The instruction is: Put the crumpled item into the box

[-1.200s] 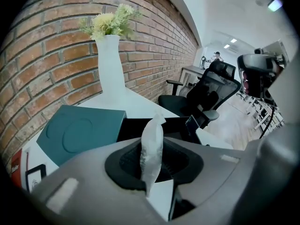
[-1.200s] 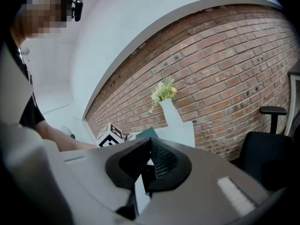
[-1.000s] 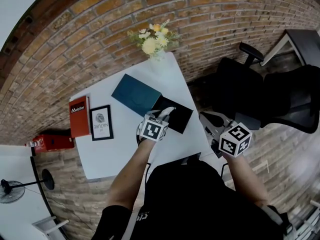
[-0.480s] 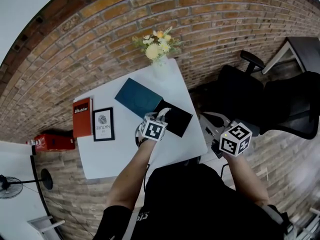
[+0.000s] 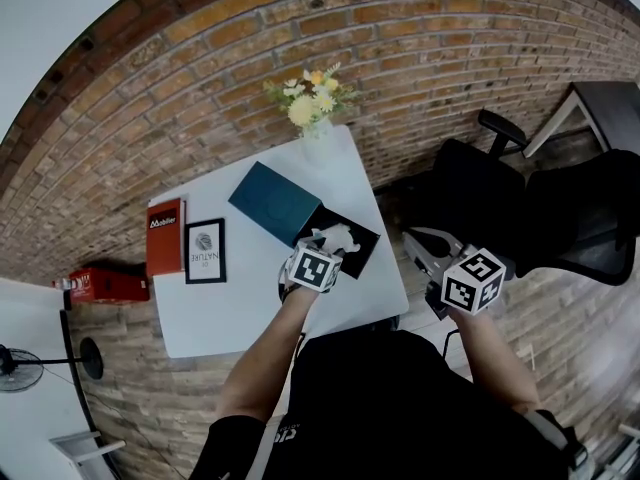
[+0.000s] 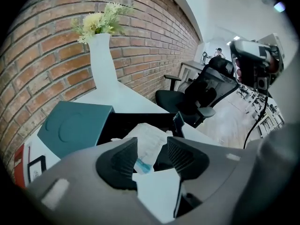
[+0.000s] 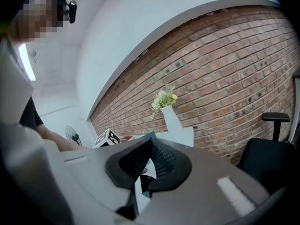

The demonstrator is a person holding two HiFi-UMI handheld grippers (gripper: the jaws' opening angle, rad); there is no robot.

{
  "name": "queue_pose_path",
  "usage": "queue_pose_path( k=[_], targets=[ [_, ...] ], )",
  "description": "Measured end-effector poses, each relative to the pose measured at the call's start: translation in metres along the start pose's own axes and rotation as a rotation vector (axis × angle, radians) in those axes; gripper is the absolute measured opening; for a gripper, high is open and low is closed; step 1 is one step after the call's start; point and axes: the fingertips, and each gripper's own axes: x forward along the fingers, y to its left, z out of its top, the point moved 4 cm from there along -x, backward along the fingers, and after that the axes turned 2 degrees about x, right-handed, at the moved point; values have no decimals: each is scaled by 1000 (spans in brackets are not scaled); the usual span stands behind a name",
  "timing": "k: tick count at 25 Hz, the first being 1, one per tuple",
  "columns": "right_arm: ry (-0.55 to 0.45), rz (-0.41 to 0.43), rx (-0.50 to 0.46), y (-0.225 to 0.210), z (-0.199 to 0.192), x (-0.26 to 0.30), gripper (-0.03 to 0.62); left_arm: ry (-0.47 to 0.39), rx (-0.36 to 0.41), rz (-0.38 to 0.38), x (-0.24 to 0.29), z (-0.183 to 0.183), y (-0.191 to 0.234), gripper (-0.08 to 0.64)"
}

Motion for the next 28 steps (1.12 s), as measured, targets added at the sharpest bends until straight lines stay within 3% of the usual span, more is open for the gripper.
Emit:
queue_pose_path(
  k=[10, 18, 24, 28],
  targets=[
    [13, 37, -7, -2, -2, -7, 0, 29, -12, -26, 14, -2, -22, 187],
    [35, 60, 0, -7, -7, -16, 0, 73, 41, 60, 27, 5, -16, 78],
    [49, 29, 39, -21, -25, -26, 0, 75, -10, 103, 38, 7, 2, 74],
    [65, 19, 34, -18, -32, -27, 0, 11, -56, 96, 36, 13, 7, 74]
  ],
)
